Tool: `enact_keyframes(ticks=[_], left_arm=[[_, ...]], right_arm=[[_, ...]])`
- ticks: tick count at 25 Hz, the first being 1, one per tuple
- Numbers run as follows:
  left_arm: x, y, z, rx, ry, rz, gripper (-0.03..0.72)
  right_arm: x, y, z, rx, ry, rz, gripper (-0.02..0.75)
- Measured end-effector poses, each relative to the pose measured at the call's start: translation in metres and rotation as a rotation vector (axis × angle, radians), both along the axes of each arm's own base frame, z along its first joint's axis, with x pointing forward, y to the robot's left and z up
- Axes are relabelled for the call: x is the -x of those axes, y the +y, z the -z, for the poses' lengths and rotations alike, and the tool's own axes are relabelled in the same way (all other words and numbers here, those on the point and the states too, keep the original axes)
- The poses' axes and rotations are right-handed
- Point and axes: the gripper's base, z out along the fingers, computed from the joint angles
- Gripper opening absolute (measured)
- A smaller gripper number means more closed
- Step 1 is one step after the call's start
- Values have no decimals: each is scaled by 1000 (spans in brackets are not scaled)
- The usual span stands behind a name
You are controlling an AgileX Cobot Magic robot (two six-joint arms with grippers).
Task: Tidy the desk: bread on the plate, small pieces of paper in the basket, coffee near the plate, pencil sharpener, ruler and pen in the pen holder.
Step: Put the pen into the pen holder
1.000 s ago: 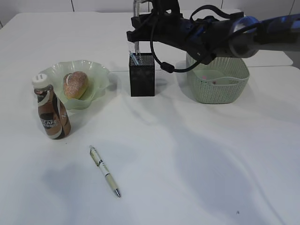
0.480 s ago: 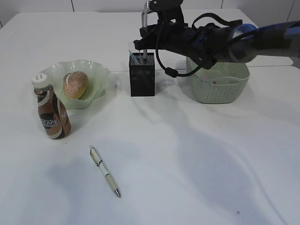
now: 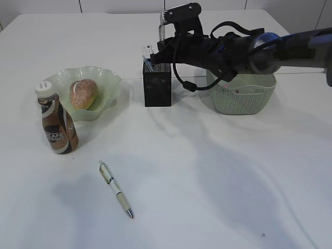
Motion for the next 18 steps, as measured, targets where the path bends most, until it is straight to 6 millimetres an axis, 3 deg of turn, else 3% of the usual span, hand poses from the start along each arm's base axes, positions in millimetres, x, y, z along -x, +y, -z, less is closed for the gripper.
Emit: enact_keyframes(ticks=[7, 18], left_arm=[[0, 0, 0, 1, -2, 0, 329], [-1, -1, -1, 8, -20, 3, 328]], right_arm=[[0, -1, 1, 6, 10, 6, 137], [-1, -2, 9, 21, 38, 17, 261]])
